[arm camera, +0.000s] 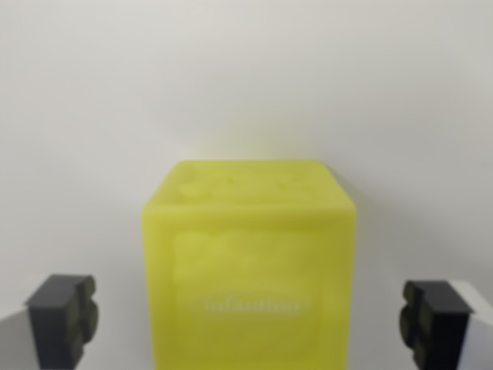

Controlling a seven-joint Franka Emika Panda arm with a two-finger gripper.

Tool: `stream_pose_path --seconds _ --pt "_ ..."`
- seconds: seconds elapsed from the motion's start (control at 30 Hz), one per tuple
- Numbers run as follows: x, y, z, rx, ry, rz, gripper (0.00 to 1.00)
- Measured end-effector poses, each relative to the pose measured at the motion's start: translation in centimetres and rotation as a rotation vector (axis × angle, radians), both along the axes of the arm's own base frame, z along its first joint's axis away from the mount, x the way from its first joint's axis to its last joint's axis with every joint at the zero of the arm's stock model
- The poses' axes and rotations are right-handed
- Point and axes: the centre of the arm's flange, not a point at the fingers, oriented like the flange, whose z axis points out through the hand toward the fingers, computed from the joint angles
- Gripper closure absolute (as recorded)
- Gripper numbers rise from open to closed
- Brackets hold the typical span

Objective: Pick yellow cube

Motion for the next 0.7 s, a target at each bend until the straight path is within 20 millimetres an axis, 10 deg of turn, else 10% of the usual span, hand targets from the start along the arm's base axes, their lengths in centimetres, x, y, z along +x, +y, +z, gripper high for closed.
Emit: stream_pose_path --seconds 0.67,0.7 --pt "0.0 0.0 -3.0 0.001 -0.001 0.004 0.0" --pt "0.0 0.0 -3.0 0.001 -0.001 0.005 1.0"
